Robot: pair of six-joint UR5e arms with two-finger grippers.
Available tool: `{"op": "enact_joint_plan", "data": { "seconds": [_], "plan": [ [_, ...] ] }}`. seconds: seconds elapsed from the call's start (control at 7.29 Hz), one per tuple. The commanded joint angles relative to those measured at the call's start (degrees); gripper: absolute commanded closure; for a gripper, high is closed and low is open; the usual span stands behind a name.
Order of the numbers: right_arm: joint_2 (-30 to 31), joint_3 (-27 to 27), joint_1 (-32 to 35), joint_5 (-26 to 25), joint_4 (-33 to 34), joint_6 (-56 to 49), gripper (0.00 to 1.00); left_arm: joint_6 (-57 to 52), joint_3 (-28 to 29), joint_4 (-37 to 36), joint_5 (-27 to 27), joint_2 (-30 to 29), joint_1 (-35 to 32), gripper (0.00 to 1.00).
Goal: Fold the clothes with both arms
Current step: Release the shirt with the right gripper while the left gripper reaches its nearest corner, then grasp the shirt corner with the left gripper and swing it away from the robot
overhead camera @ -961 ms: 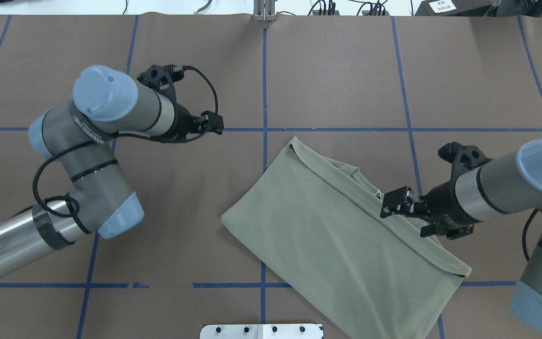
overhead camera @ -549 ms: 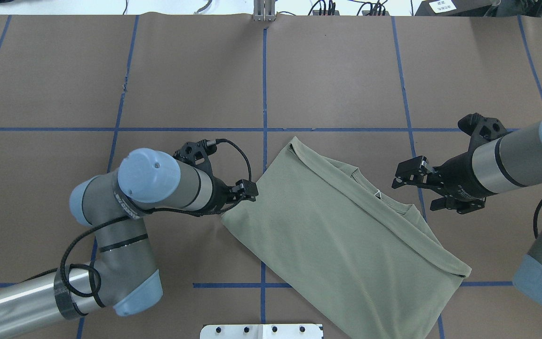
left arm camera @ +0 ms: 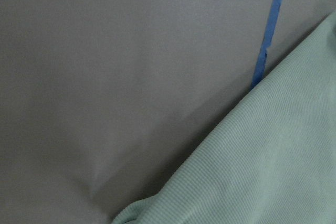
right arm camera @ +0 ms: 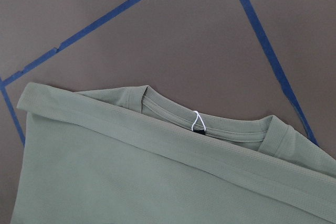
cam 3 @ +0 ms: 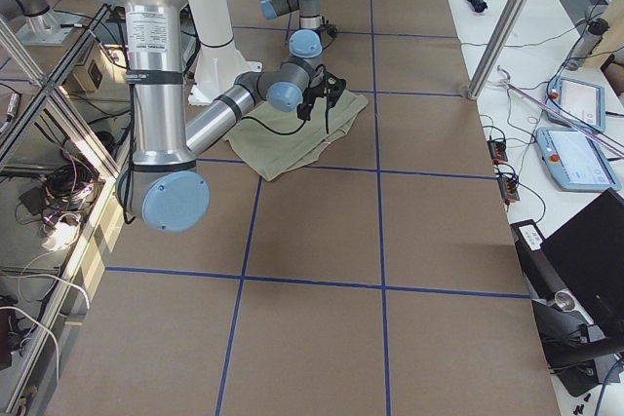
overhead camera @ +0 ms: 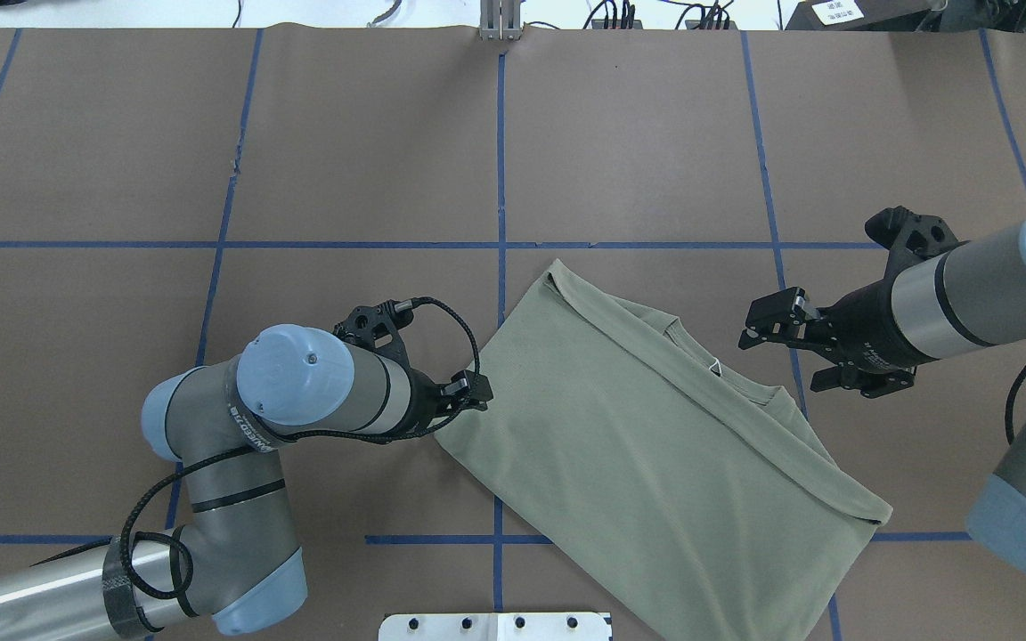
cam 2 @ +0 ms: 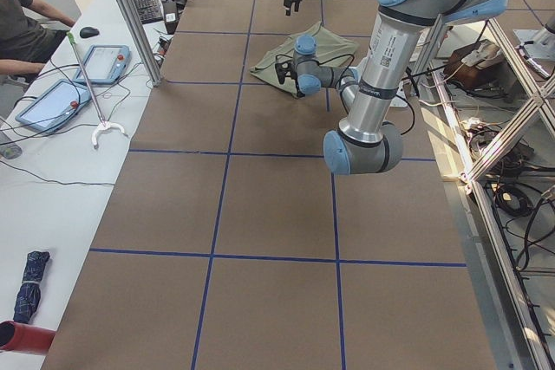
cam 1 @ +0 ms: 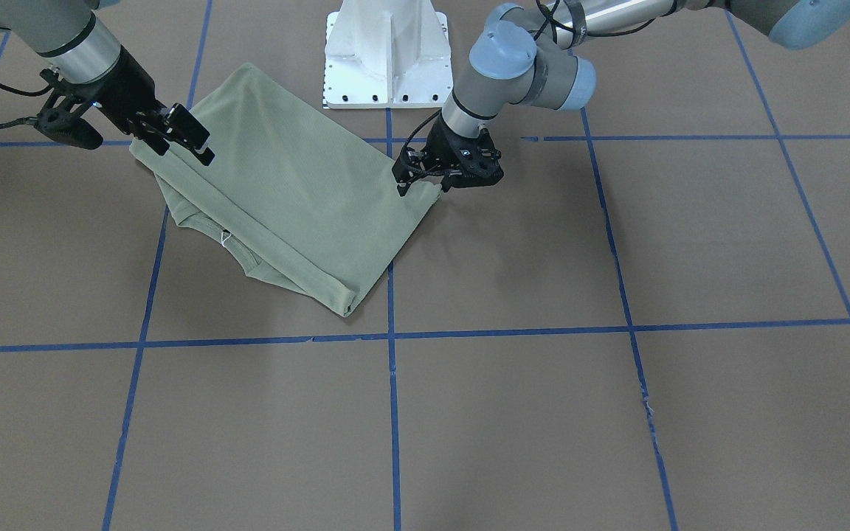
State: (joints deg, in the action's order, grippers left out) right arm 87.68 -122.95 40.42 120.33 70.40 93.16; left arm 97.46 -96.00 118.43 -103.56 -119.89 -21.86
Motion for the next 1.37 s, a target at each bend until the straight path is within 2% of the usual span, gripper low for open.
{"op": "enact_joint_plan", "data": {
  "seconds": [0.0,0.41,0.82,0.96,1.1,1.24],
  "plan": [
    [-0.14,0.52,0.01,0.0,0.0,0.0,0.0,-0.77,0.11,-0.66,0.03,0.27,-1.86,0.07],
    [-0.41,0.96,0.01,0.0,0.0,0.0,0.0,-0.69,0.55,-0.66,0.03,0.36,-1.34,0.07],
    [-0.41,0.96,0.1,0.0,0.0,0.0,0.0,-0.08,0.46,-0.57,-0.06,-0.08,0.5,0.14],
    [-0.41,0.96,0.1,0.0,0.0,0.0,0.0,-0.08,0.38,-0.57,-0.15,-0.08,0.5,0.21],
    [-0.41,0.96,0.1,0.0,0.0,0.09,0.0,-0.08,0.46,-0.57,-0.15,0.27,0.5,0.42],
    [-0.41,0.96,0.1,0.0,0.0,0.09,0.0,-0.08,0.2,-0.57,-0.06,0.27,0.42,0.73]
  ]
}}
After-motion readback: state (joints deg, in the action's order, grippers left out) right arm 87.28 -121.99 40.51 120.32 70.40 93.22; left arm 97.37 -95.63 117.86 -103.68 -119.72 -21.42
